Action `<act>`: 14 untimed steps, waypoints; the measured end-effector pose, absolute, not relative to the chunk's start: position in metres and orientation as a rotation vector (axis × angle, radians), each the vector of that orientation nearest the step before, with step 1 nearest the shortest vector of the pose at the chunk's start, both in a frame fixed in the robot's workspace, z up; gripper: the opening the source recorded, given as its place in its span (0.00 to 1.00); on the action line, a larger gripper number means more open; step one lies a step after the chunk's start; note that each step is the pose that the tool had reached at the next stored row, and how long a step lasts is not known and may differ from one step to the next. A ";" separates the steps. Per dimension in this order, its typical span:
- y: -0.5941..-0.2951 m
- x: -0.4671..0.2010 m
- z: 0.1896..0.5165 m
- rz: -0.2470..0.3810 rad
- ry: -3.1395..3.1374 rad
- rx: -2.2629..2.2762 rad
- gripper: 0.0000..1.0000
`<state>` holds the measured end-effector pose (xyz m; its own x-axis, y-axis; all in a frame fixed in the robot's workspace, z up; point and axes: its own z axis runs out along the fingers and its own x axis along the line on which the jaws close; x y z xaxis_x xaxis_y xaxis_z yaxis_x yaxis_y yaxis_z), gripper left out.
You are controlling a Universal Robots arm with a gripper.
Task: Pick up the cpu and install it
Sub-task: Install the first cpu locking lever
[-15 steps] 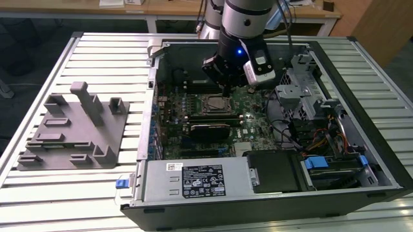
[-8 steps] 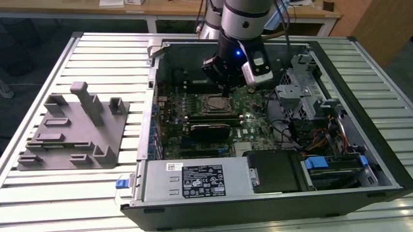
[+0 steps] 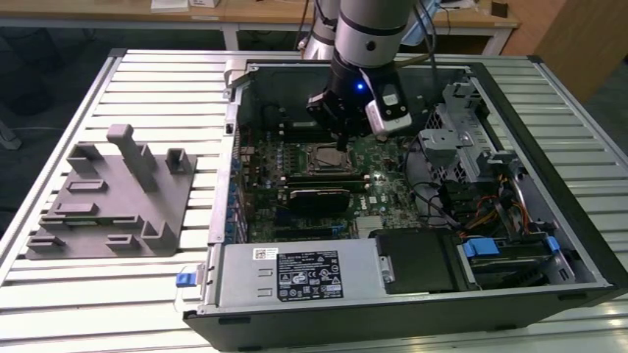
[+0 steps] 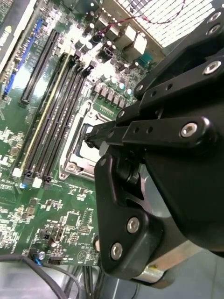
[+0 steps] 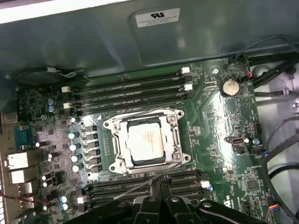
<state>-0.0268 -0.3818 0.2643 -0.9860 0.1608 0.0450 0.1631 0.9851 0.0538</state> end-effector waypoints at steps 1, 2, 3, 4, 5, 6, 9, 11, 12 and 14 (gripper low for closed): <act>-0.381 -0.027 0.264 -0.089 -3.090 -0.252 0.11; -0.380 -0.027 0.263 -0.089 -3.090 -0.252 0.11; -0.380 -0.028 0.263 -0.089 -3.090 -0.252 0.11; -0.379 -0.029 0.262 -0.090 -3.090 -0.252 0.11; -0.379 -0.030 0.261 -0.089 -3.090 -0.252 0.11; -0.379 -0.032 0.260 -0.089 -3.090 -0.252 0.11; -0.379 -0.035 0.257 -0.089 -3.090 -0.252 0.11; -0.378 -0.038 0.255 -0.089 -3.090 -0.252 0.11; -0.377 -0.040 0.255 -0.089 -3.090 -0.252 0.11; -0.375 -0.041 0.254 -0.089 -3.090 -0.252 0.11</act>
<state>-0.0413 -0.3748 0.2543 -0.9860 0.1608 0.0450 0.1632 0.9851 0.0540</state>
